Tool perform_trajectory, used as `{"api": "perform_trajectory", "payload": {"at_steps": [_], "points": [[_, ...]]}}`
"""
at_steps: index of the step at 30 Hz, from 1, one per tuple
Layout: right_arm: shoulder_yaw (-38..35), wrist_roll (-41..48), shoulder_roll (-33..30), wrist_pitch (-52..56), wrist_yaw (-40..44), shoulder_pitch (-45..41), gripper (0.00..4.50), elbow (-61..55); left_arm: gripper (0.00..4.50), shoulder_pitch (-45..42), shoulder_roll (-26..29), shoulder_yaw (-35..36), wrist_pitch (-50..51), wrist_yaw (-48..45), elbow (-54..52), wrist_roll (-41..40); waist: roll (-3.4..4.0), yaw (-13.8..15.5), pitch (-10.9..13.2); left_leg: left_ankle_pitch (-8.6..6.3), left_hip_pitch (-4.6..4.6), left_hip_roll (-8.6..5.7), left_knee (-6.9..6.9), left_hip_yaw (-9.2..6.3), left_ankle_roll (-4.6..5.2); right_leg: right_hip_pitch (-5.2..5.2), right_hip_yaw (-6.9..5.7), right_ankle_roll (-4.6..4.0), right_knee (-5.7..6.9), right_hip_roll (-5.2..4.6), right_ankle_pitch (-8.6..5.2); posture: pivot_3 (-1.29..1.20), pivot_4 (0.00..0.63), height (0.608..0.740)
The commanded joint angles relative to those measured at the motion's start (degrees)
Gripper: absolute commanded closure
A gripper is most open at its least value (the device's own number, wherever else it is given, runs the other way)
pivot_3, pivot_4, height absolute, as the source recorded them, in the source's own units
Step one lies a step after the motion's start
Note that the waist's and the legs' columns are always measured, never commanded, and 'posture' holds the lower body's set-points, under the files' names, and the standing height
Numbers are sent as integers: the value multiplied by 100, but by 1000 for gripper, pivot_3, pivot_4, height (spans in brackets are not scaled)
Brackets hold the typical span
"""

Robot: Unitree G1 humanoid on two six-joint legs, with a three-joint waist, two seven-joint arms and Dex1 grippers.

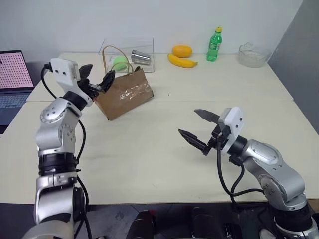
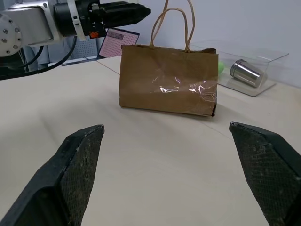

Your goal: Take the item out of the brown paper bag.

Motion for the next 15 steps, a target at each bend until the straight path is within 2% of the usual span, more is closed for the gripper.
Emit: {"api": "perform_trajectory", "payload": {"at_steps": [1, 10, 15], "points": [[-39, 192, -1, 146, -11, -220, 0, -364, 36, -655, 239, -3, -225, -177, 768, 212, -1, 0, 1, 0, -1, 0, 0, 0, 0, 0, 0, 0, 1, 0, 0, 0, 150, 740], [-121, 458, -102, 593, -31, -520, 0, -619, 36, -2312, 293, -367, -715, -912, 3115, 778, -10, -3, 6, 0, -12, -4, 2, -5, 0, -7, -8, 1, 1, -1, 1, 0, 150, 740], [-213, 551, -140, 726, -91, -586, 0, -698, 36, -2901, 336, -416, -1162, -1168, 3983, 1034, -12, -12, 7, 0, -14, -4, 1, -3, 0, -10, -7, 1, 2, -1, 1, 0, 150, 740]]}}
